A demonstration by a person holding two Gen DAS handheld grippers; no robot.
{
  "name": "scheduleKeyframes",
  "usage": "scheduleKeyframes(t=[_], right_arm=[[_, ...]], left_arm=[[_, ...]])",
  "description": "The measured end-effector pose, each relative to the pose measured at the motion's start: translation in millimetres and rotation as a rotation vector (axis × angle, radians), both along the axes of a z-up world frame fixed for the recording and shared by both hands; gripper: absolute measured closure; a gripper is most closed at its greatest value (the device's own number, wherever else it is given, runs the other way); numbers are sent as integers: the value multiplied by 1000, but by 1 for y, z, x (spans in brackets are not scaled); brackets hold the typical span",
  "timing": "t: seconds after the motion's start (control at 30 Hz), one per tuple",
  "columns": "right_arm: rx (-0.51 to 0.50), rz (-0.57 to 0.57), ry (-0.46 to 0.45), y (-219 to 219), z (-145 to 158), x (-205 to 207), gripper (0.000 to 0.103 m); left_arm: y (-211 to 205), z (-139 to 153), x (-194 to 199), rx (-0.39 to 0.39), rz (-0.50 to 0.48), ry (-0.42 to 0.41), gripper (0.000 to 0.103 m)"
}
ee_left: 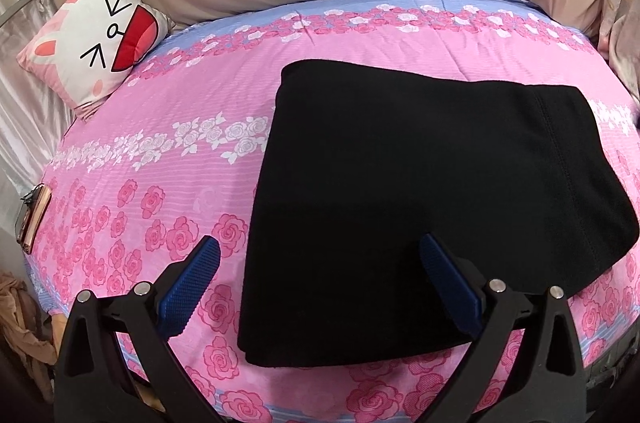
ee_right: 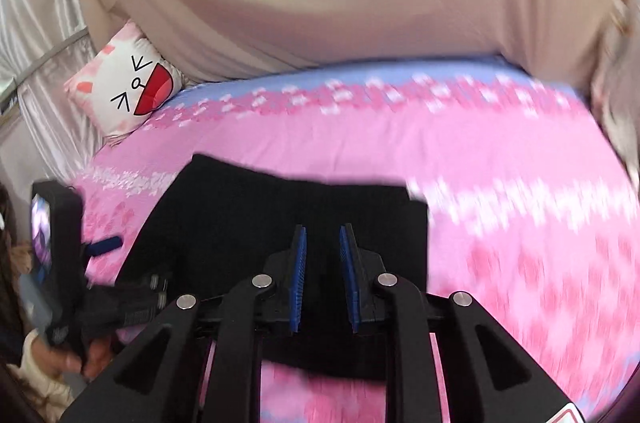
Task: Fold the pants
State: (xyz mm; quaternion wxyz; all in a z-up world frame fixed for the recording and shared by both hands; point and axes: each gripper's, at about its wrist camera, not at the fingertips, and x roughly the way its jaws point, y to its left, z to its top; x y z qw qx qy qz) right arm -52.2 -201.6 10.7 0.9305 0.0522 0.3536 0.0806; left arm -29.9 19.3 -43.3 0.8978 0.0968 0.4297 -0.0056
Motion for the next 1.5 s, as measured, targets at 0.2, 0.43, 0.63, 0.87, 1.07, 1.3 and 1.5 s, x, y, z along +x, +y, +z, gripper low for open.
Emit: scheduleKeyframes(t=[0.2, 0.43, 0.63, 0.87, 1.07, 1.3, 1.5], right_arm=[[-105, -63, 169, -12, -54, 84, 97], [-68, -82, 94, -6, -27, 38, 83], [-64, -97, 146, -6, -42, -17, 77], [26, -62, 210, -18, -56, -41, 54], [117, -32, 233, -20, -74, -34, 50], [215, -17, 186, -24, -70, -22, 85], [163, -21, 63, -33, -17, -47, 84]], left_arm=[[-1, -3, 1, 4, -2, 5, 5], [1, -5, 8, -7, -10, 12, 5], [6, -2, 9, -32, -6, 18, 5], [11, -2, 3, -118, -36, 52, 5], [13, -7, 2, -219, -51, 93, 5], [32, -17, 21, -326, -20, 159, 23], [25, 33, -9, -228, -32, -21, 8]])
